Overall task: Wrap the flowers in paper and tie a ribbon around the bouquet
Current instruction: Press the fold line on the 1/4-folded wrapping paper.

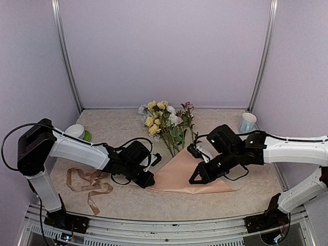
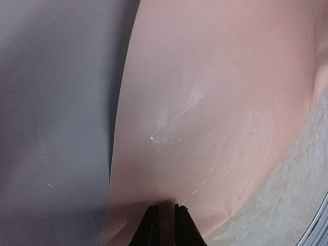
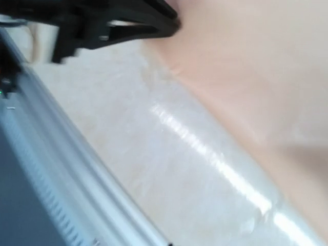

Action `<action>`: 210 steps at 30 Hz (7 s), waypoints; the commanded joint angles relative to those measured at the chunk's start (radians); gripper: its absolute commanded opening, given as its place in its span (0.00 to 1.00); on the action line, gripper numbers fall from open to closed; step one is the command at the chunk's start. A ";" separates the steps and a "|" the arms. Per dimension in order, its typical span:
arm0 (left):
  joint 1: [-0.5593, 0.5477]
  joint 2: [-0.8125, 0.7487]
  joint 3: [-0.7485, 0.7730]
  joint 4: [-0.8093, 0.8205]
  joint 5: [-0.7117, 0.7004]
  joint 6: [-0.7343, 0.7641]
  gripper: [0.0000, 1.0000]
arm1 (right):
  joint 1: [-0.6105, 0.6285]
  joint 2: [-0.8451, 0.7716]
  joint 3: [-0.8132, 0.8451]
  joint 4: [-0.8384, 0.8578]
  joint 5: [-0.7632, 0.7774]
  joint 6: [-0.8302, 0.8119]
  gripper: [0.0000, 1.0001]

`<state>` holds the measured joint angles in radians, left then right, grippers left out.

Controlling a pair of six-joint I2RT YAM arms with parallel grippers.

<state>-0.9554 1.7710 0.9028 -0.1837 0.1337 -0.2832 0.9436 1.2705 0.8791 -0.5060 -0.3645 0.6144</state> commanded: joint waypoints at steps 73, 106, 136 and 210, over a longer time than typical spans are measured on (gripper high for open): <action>-0.068 -0.169 -0.019 -0.219 -0.122 0.038 0.13 | -0.002 0.420 -0.018 0.058 0.179 0.040 0.00; 0.058 -0.126 -0.109 -0.294 -0.040 -0.079 0.12 | -0.002 0.363 -0.099 0.008 0.240 0.111 0.00; 0.010 -0.064 0.074 -0.235 -0.050 -0.103 0.09 | 0.005 0.360 -0.065 -0.041 0.261 0.085 0.00; 0.059 -0.090 -0.119 -0.223 -0.037 -0.097 0.09 | -0.077 0.069 -0.242 -0.339 0.305 0.211 0.00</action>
<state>-0.9073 1.6547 0.8291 -0.3168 0.1055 -0.3958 0.8871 1.3666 0.6514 -0.7017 -0.1139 0.8074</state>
